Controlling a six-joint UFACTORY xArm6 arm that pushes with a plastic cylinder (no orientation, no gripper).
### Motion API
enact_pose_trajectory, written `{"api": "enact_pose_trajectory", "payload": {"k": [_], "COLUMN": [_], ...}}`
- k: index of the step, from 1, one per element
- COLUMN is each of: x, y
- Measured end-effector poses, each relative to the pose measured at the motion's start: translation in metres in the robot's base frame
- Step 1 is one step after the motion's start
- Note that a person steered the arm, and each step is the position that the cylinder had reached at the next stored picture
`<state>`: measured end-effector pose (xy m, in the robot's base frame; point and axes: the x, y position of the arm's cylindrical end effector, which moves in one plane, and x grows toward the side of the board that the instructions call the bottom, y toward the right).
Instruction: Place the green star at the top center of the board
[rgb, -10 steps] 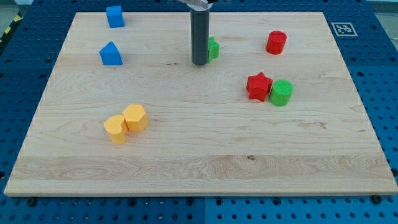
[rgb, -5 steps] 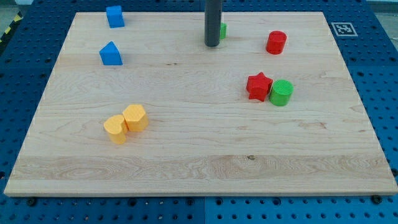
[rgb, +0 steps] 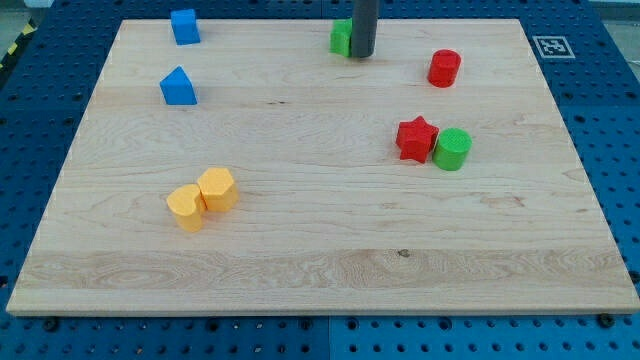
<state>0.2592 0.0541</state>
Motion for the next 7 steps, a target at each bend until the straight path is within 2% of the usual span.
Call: {"api": "enact_pose_trajectory", "payload": {"k": [3, 5, 6, 7], "x": [-0.006, 0.071, 0.123, 0.198], "y": [-0.026, -0.043, -0.044, -0.044]}}
